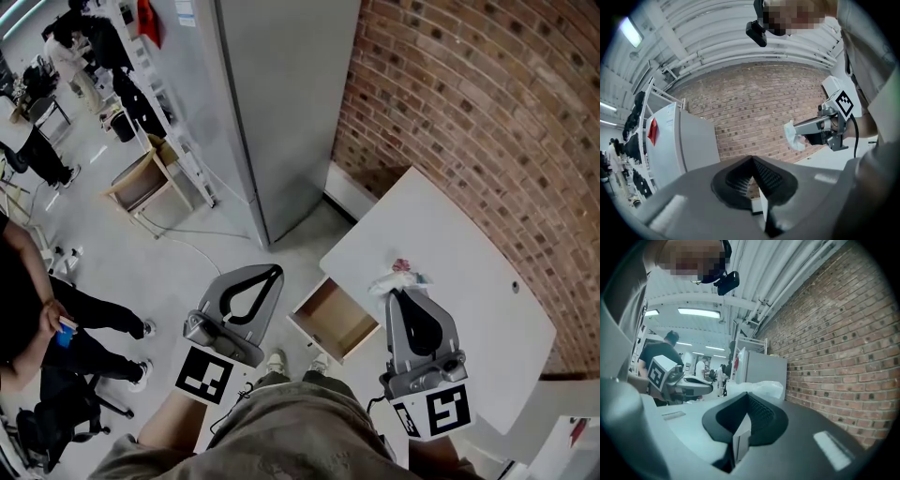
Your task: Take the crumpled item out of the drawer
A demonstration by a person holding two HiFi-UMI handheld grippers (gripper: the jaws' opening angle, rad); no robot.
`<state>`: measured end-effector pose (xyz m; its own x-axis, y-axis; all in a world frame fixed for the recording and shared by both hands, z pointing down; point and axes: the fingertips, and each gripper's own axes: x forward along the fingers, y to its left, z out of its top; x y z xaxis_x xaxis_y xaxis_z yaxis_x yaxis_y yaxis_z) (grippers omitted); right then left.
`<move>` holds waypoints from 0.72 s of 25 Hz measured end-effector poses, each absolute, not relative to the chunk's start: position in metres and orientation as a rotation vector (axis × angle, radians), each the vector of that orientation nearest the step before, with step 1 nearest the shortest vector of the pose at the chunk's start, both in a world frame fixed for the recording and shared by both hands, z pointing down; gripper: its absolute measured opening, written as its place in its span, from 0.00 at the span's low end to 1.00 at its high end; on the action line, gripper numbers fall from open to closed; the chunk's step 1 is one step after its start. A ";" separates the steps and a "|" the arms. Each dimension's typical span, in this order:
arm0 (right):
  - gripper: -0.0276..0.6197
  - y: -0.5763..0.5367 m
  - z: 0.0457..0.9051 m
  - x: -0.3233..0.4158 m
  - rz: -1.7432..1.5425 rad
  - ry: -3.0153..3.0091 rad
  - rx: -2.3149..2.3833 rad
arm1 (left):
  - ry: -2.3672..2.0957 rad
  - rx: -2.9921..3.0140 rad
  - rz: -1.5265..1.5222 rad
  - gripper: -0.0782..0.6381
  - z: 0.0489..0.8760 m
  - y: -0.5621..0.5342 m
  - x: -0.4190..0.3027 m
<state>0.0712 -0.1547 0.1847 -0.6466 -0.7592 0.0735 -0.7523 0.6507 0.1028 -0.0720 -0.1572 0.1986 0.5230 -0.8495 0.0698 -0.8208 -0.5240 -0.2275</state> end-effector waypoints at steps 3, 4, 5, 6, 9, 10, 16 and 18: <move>0.09 -0.158 0.194 0.074 -0.075 -2.726 1.254 | 1.430 -2.594 -0.269 0.11 0.201 -0.159 -0.071; 0.09 -0.158 0.196 0.074 -0.073 -2.722 1.254 | 1.428 -2.593 -0.273 0.11 0.202 -0.159 -0.070; 0.09 -0.159 0.196 0.075 -0.072 -2.719 1.255 | 1.427 -2.593 -0.275 0.11 0.201 -0.160 -0.070; 0.09 -0.160 0.196 0.076 -0.072 -2.716 1.257 | 1.428 -2.595 -0.273 0.11 0.201 -0.161 -0.069; 0.09 -0.164 0.198 0.078 -0.068 -2.705 1.263 | 1.414 -2.598 -0.283 0.11 0.201 -0.164 -0.066; 0.09 -0.166 0.199 0.079 -0.065 -2.702 1.265 | 1.406 -2.597 -0.289 0.11 0.201 -0.165 -0.066; 0.09 -0.168 0.202 0.078 -0.050 -2.700 1.266 | 1.394 -2.608 -0.287 0.11 0.202 -0.167 -0.065; 0.09 -0.169 0.202 0.077 -0.049 -2.697 1.263 | 1.405 -2.616 -0.270 0.11 0.202 -0.167 -0.066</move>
<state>0.0770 -0.1688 0.2023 -0.6294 -0.7656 0.1330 -0.7603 0.6421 0.0984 -0.0657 -0.1675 0.2019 0.5423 -0.8360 0.0833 -0.8072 -0.5460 -0.2243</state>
